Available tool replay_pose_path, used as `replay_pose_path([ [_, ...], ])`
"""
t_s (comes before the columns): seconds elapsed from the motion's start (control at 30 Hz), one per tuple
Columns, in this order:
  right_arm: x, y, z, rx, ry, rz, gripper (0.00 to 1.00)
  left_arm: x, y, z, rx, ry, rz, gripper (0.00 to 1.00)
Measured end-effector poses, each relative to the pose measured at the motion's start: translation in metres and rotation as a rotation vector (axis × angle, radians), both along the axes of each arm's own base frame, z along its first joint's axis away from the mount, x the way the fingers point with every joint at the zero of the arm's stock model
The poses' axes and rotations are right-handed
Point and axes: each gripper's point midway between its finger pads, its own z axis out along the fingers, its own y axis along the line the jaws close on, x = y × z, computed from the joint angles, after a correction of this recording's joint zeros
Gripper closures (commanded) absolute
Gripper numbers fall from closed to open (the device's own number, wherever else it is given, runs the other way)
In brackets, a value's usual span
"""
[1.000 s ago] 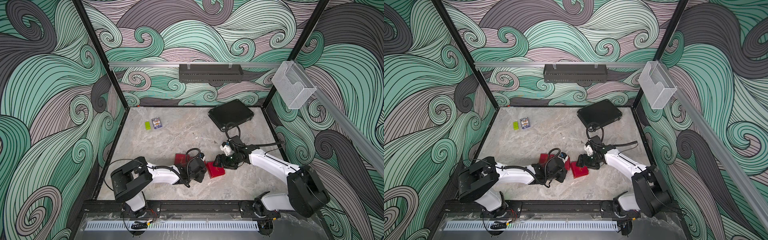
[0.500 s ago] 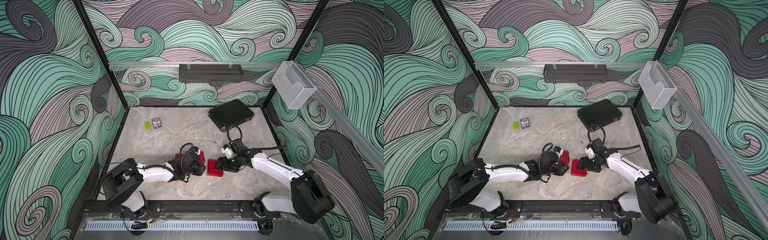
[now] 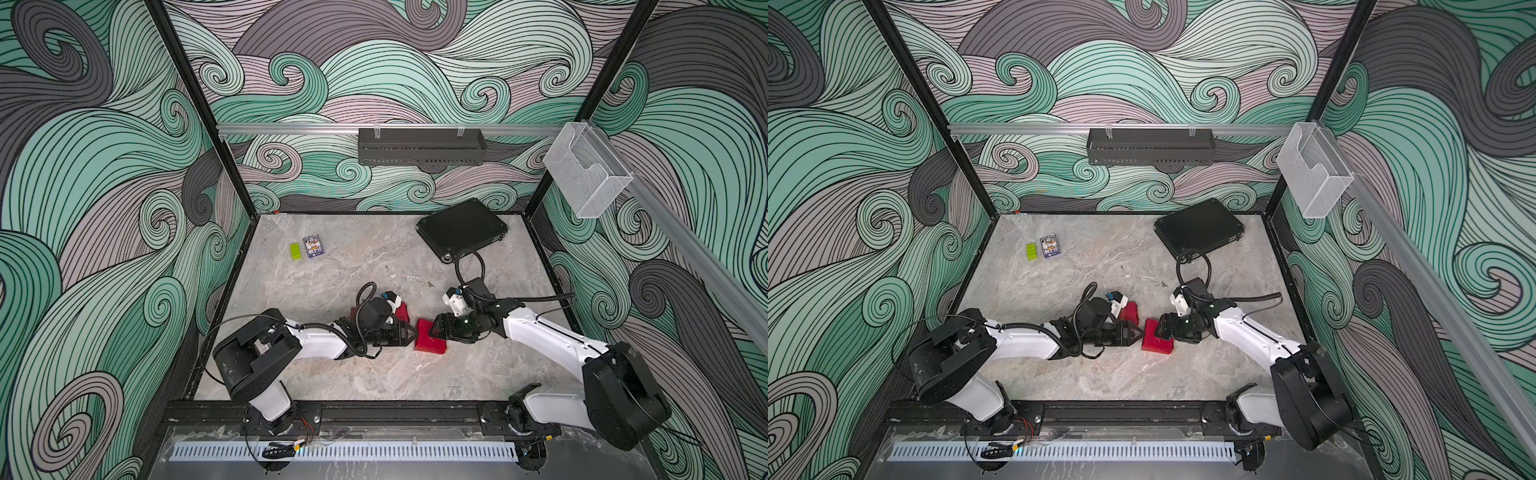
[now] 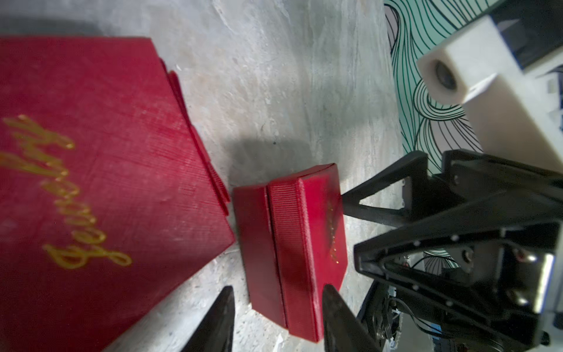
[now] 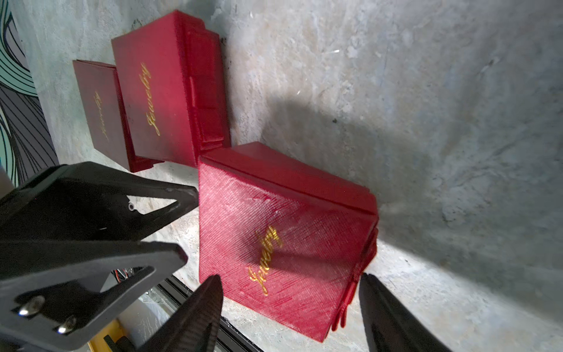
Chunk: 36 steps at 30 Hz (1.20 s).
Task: Take the necklace out of the lift-off lid jewelry box
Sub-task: Close the lid on the jewelry box.
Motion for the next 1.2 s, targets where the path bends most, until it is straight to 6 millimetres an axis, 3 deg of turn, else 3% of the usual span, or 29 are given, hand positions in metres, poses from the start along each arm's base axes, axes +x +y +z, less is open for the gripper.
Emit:
replay_pose_path([
  [0.37,0.003,0.001,0.0,0.008,-0.011,-0.006,0.28,-0.002,-0.009,-0.009,-0.02,0.04,-0.022,0.59],
  [1.2,0.004,0.001,-0.012,0.013,0.011,-0.043,0.33,-0.002,-0.025,-0.006,-0.088,0.078,-0.049,0.65],
])
